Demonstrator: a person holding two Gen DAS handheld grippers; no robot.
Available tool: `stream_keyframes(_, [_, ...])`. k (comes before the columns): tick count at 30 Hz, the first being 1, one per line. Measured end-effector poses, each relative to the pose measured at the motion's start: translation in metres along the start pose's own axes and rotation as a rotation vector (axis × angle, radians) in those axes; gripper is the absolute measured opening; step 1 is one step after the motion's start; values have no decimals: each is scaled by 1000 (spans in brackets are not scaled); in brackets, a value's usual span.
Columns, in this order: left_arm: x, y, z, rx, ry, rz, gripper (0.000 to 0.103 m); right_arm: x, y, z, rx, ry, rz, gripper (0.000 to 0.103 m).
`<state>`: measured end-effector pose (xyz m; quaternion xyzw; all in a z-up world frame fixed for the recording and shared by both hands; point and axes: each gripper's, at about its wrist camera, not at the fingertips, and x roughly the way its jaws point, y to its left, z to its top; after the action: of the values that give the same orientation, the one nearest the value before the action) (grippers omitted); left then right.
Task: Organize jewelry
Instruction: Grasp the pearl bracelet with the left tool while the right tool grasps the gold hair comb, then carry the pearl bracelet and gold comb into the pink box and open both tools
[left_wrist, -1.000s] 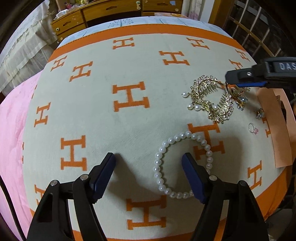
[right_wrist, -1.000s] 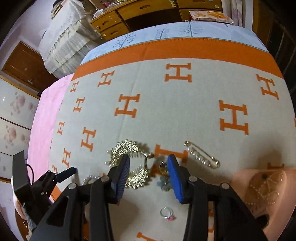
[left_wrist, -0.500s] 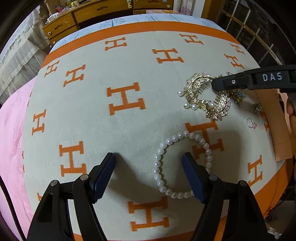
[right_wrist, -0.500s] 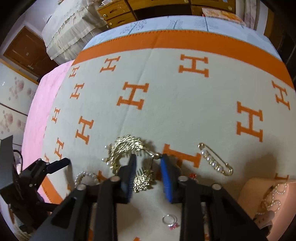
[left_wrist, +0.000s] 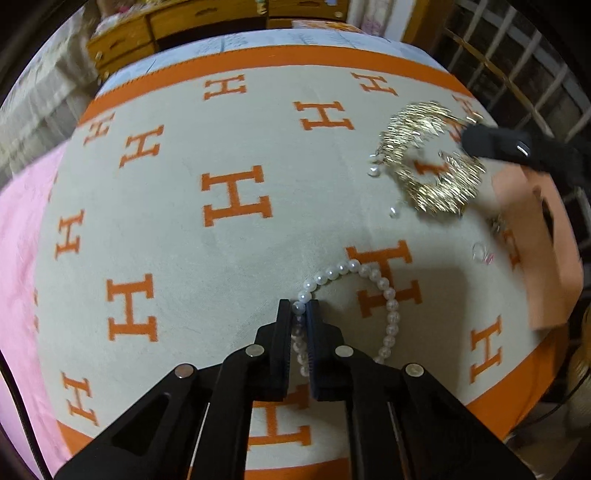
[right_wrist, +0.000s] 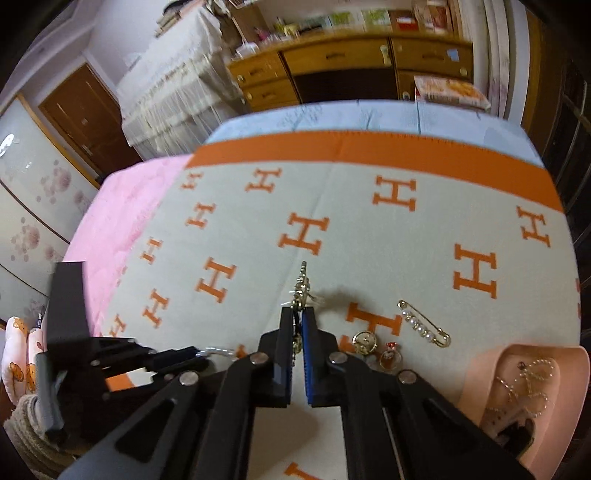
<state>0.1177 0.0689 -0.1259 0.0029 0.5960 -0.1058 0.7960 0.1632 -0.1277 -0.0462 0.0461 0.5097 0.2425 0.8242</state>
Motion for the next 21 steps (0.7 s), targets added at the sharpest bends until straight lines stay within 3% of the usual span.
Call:
stream_keyframes(4, [-5, 14, 0, -102, 24, -117, 5, -18, 4, -3, 11, -44, 21, 4])
stream_keyframes(7, [-21, 14, 0, -131, -8, -157, 5, -38, 4, -4, 15, -90, 29, 4])
stream_keyframes(21, [-111, -60, 29, -4, -241, -251, 5, -129, -30, -34, 102, -273, 5, 4])
